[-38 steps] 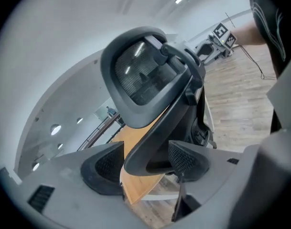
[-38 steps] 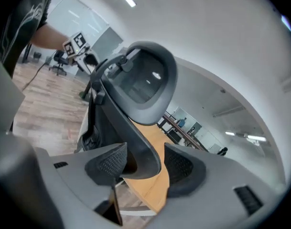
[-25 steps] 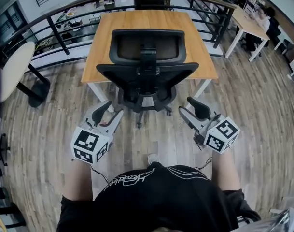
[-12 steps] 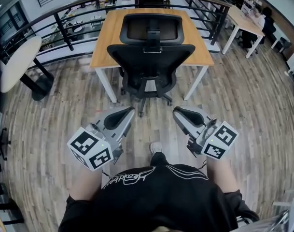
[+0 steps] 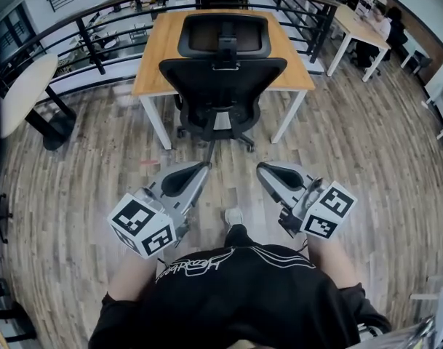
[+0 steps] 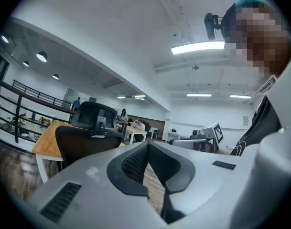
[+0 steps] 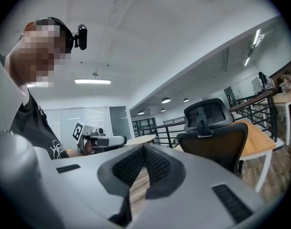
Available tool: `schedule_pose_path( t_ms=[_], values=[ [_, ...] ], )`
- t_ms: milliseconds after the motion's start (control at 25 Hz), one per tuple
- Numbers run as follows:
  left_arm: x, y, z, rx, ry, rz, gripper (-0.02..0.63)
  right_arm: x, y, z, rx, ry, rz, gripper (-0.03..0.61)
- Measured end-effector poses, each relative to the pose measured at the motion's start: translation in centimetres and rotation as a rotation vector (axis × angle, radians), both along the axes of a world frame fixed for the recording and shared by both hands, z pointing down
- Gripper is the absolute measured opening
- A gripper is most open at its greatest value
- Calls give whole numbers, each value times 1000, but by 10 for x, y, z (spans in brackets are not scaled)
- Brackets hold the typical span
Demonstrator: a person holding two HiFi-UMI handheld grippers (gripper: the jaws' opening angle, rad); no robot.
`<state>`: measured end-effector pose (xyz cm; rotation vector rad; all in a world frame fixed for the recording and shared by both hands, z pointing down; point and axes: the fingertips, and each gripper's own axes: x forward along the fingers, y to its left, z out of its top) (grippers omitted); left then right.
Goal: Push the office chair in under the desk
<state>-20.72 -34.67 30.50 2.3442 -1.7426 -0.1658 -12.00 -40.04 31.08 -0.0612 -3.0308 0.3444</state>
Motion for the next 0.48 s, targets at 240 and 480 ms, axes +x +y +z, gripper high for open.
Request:
schedule_pose_path(
  t_ms=[240,480],
  values=[
    [-1,6,9,6,-8,-11,8,-2,10,7,7,13,7,41],
    [-4,3,7,0,-22,4,8,-5,9,1,17,23,19,41]
  ],
)
